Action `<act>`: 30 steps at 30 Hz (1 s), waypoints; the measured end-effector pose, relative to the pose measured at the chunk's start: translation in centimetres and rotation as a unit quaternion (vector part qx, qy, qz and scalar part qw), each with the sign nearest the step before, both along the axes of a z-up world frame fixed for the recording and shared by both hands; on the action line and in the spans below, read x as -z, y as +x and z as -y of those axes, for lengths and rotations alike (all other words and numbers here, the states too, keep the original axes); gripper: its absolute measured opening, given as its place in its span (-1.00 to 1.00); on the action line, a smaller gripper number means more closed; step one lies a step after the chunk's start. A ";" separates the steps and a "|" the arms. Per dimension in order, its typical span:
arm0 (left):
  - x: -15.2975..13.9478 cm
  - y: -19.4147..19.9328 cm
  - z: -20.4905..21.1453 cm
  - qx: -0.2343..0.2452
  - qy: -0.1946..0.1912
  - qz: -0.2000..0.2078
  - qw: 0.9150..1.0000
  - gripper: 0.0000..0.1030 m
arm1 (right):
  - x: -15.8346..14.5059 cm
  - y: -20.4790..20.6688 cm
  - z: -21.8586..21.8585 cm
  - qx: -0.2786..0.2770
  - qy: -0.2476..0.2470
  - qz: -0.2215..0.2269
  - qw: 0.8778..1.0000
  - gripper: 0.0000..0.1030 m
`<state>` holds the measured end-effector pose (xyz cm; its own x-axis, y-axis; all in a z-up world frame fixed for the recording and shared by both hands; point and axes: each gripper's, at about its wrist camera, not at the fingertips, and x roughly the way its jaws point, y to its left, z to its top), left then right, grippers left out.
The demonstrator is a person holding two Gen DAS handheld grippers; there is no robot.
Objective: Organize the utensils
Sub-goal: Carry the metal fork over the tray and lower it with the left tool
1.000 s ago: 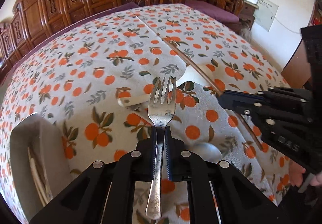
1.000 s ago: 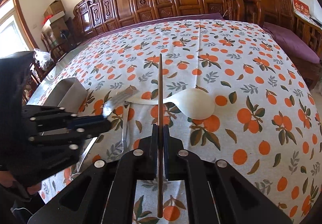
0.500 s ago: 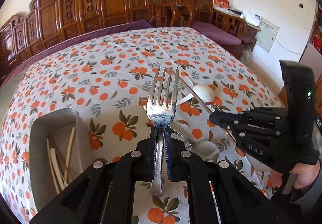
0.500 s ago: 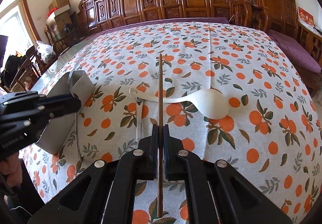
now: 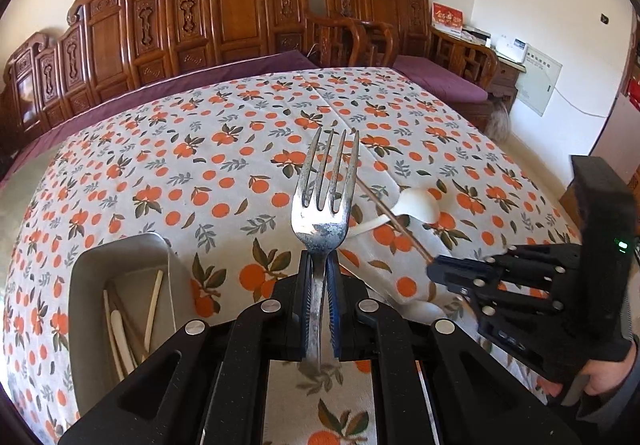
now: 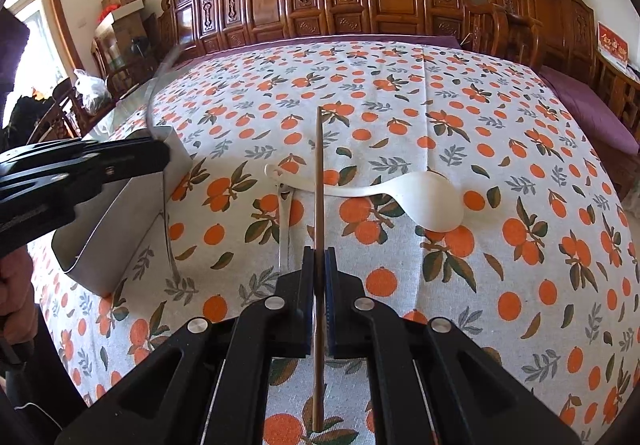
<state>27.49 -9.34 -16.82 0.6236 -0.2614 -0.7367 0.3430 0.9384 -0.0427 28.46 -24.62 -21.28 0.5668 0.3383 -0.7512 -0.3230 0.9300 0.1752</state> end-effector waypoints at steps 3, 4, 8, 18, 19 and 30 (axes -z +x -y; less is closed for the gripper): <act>0.7 0.8 0.0 -0.005 0.007 -0.002 1.000 -0.88 | -0.1 0.0 0.3 0.001 0.005 0.002 1.000 -0.88; 1.1 1.3 0.1 -0.009 0.011 -0.007 1.000 -0.88 | -0.1 0.0 0.3 0.001 0.005 0.002 1.000 -0.88; 3.4 3.5 0.5 -0.023 0.042 -0.048 0.998 -0.88 | -0.1 0.2 0.3 -0.001 0.008 0.002 1.000 -0.88; 7.6 5.3 1.0 -0.032 0.101 -0.116 0.988 -0.87 | -0.3 0.4 0.5 -0.003 0.015 0.001 1.000 -0.88; 7.6 5.3 1.0 -0.032 0.102 -0.117 0.987 -0.87 | -0.3 0.4 0.4 -0.003 0.015 0.001 1.000 -0.88; 7.5 3.8 0.2 -0.022 0.111 -0.132 0.985 -0.86 | -0.3 0.4 0.1 -0.009 0.014 0.001 1.000 -0.88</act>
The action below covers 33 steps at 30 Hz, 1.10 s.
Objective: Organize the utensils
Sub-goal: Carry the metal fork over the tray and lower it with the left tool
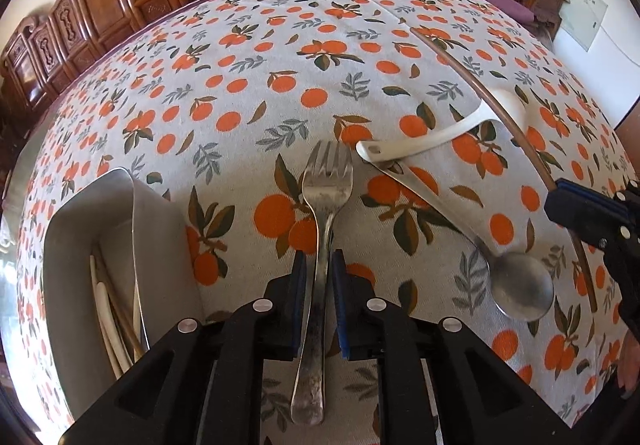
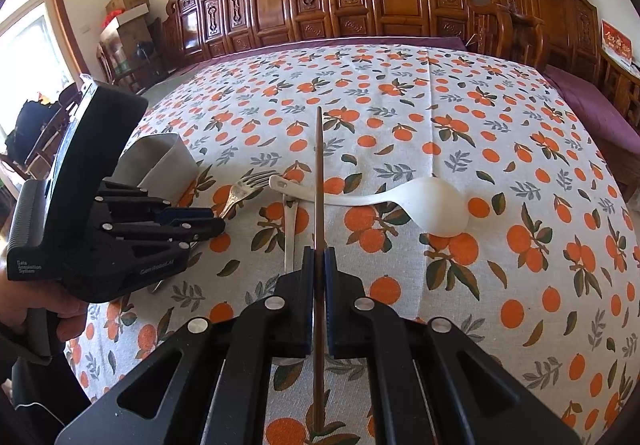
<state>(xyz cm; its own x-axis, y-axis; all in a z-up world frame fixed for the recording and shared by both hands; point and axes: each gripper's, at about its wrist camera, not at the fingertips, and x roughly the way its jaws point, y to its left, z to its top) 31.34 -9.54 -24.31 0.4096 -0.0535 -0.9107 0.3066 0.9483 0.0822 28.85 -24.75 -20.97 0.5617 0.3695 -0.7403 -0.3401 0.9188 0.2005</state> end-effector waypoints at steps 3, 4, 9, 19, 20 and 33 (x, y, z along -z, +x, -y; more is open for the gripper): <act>-0.1 -0.3 0.0 0.007 0.000 -0.007 1.000 -0.89 | 0.0 0.0 -0.1 -0.001 -0.002 0.000 1.000 -0.88; -0.2 -0.5 -0.1 0.007 -0.004 -0.008 1.000 -0.89 | 0.0 -0.1 -0.2 -0.002 -0.002 0.000 1.000 -0.88; -1.6 -1.9 -0.7 0.011 -0.012 0.006 1.000 -0.89 | 0.0 -0.3 -0.7 -0.006 -0.005 0.000 1.000 -0.88; -6.4 -3.9 -2.7 0.007 -0.032 0.043 0.999 -0.89 | -0.8 -1.2 -2.5 -0.030 -0.006 0.011 0.999 -0.88; -6.8 -4.1 -3.0 0.006 -0.035 0.046 0.998 -0.89 | -1.0 -1.5 -2.9 -0.035 -0.005 0.014 0.999 -0.88; -9.2 -5.2 -9.9 -0.054 -0.057 0.079 0.994 -0.89 | -2.1 -3.2 -6.4 -0.083 -0.005 0.028 0.996 -0.88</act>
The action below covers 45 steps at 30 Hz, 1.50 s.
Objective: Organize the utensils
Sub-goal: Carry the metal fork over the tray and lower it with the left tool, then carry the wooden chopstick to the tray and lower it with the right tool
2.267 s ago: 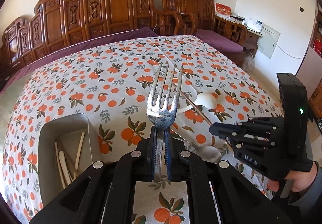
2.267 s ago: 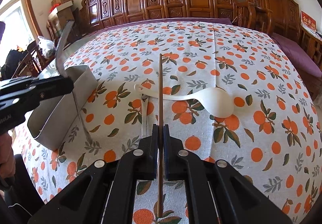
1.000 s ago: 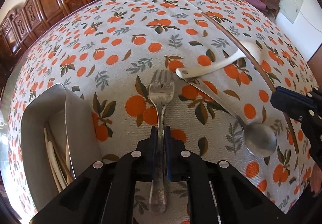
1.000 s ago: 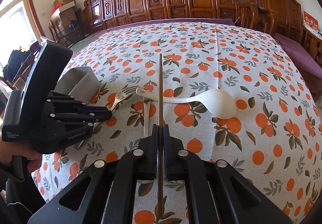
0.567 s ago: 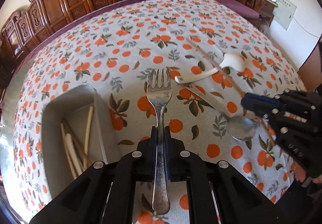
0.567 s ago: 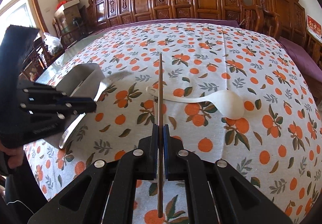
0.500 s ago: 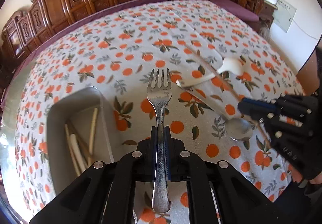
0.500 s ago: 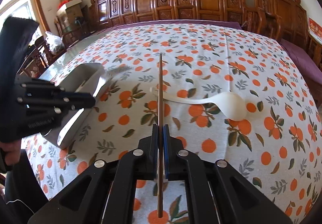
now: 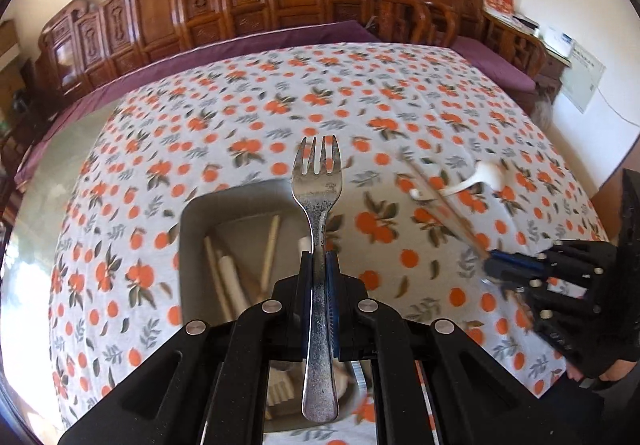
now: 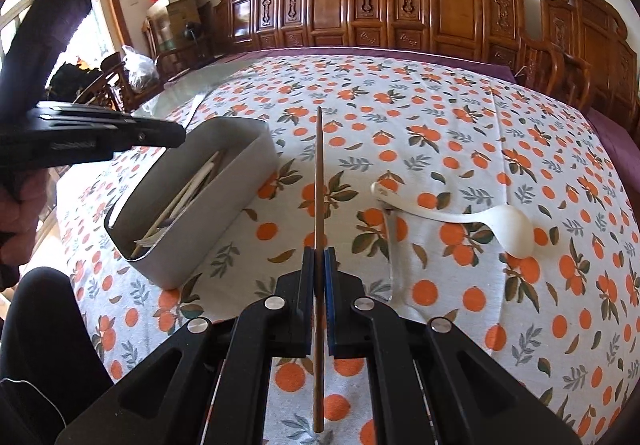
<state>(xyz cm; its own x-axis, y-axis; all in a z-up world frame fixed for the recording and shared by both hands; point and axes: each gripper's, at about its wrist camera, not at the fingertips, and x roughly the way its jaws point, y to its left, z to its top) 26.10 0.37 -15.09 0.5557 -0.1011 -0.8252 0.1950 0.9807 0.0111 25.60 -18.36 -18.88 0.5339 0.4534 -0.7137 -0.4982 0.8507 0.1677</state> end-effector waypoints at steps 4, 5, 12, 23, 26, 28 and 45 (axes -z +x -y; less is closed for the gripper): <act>1.9 0.5 -1.6 -0.017 -0.001 -0.010 1.000 -0.89 | -0.2 -0.1 -0.3 -0.003 0.003 0.001 1.000 -0.88; 2.5 0.7 -1.9 -0.021 0.000 -0.014 1.000 -0.89 | -0.1 -0.1 -0.3 -0.003 0.002 0.001 1.000 -0.88; 5.7 1.8 -3.0 -0.039 0.006 -0.032 0.999 -0.89 | -0.1 0.3 -0.1 0.007 0.004 0.002 1.000 -0.88; 7.5 2.0 -3.4 -0.046 0.007 -0.053 0.997 -0.88 | 0.0 0.1 -0.3 0.005 -0.001 0.003 1.000 -0.88; 6.7 1.6 -3.3 -0.047 0.011 -0.039 0.998 -0.88 | 0.3 0.3 -0.5 0.010 -0.004 -0.001 1.000 -0.88; 6.2 1.1 -3.4 -0.047 0.007 -0.030 0.998 -0.88 | 0.5 0.4 -0.8 0.012 -0.010 -0.004 1.000 -0.88; 2.3 -3.1 -5.4 -0.051 -0.021 0.025 0.998 -0.87 | -1.9 -2.0 -7.1 -0.021 -0.019 -0.002 1.000 -0.88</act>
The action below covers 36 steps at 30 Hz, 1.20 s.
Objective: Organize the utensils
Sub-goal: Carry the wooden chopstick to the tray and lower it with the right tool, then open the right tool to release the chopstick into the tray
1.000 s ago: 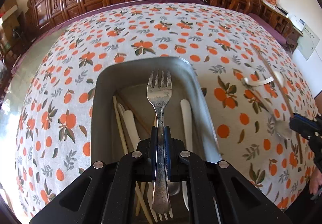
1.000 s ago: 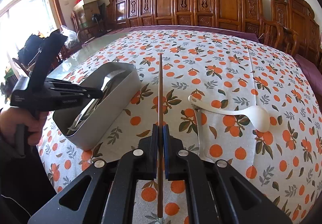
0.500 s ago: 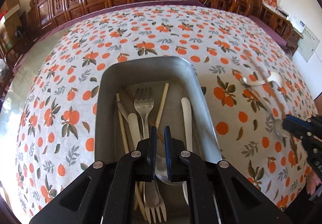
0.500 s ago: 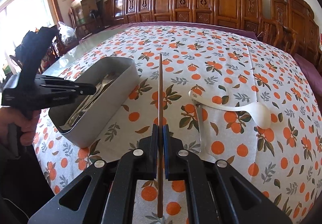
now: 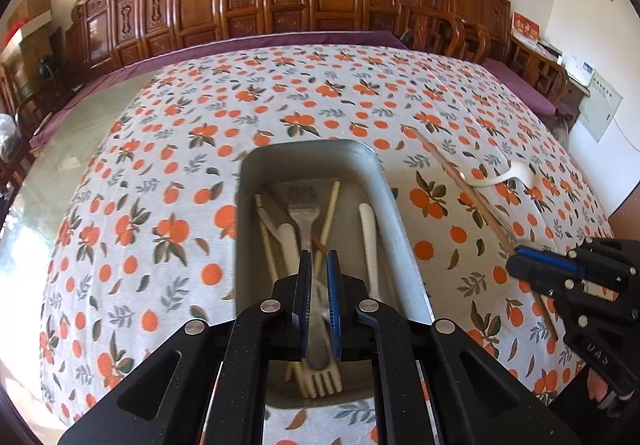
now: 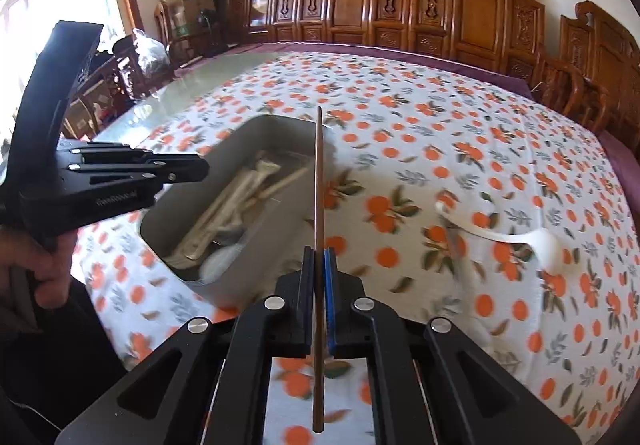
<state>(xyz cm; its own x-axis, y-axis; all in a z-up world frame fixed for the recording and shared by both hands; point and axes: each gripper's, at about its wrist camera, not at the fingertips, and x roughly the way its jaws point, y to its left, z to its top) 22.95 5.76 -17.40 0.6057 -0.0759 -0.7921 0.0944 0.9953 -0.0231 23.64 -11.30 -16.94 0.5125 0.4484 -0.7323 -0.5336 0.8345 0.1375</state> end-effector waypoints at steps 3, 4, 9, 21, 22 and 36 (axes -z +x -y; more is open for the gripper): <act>-0.5 -0.4 -1.2 -0.010 -0.005 0.007 1.000 -0.87 | -0.5 0.0 -1.8 -0.011 0.010 -0.009 1.000 -0.88; -0.6 -0.5 -1.6 -0.013 -0.006 0.009 1.000 -0.87 | -0.6 0.1 -2.3 -0.014 0.014 -0.014 1.000 -0.88; -1.1 -0.8 -3.3 -0.025 -0.005 0.020 0.999 -0.87 | -0.6 1.5 -4.8 -0.014 0.029 -0.046 0.998 -0.88; -0.5 -0.9 -6.4 -0.043 -0.019 0.019 0.999 -0.86 | 1.3 4.6 -8.7 0.015 0.046 -0.096 0.994 -0.88; -0.5 -0.9 -6.5 -0.044 -0.020 0.019 0.999 -0.86 | 1.5 4.8 -8.8 0.019 0.048 -0.101 0.994 -0.88; -0.3 -1.1 -6.9 -0.047 -0.028 0.016 0.998 -0.72 | 3.5 5.9 -10.8 0.029 0.054 -0.117 0.991 -0.88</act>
